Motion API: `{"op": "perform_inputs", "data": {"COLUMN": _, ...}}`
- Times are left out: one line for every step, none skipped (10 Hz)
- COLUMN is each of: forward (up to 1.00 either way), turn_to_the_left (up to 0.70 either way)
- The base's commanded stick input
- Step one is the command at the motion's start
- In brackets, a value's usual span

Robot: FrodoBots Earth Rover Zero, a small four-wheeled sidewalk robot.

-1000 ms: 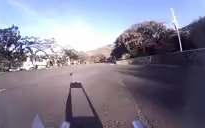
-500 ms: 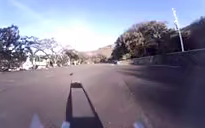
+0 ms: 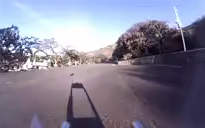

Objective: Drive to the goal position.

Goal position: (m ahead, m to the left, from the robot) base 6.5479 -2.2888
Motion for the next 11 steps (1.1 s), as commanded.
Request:
{"op": "perform_inputs", "data": {"forward": 0.50, "turn_to_the_left": 0.00}}
{"op": "perform_inputs", "data": {"forward": 0.50, "turn_to_the_left": 0.00}}
{"op": "perform_inputs", "data": {"forward": 0.50, "turn_to_the_left": 0.00}}
{"op": "perform_inputs", "data": {"forward": 0.50, "turn_to_the_left": 0.00}}
{"op": "perform_inputs", "data": {"forward": 0.50, "turn_to_the_left": 0.00}}
{"op": "perform_inputs", "data": {"forward": 0.50, "turn_to_the_left": 0.00}}
{"op": "perform_inputs", "data": {"forward": 0.50, "turn_to_the_left": 0.00}}
{"op": "perform_inputs", "data": {"forward": 0.50, "turn_to_the_left": 0.00}}
{"op": "perform_inputs", "data": {"forward": 0.50, "turn_to_the_left": 0.00}}
{"op": "perform_inputs", "data": {"forward": 0.50, "turn_to_the_left": 0.00}}
{"op": "perform_inputs", "data": {"forward": 0.50, "turn_to_the_left": 0.00}}
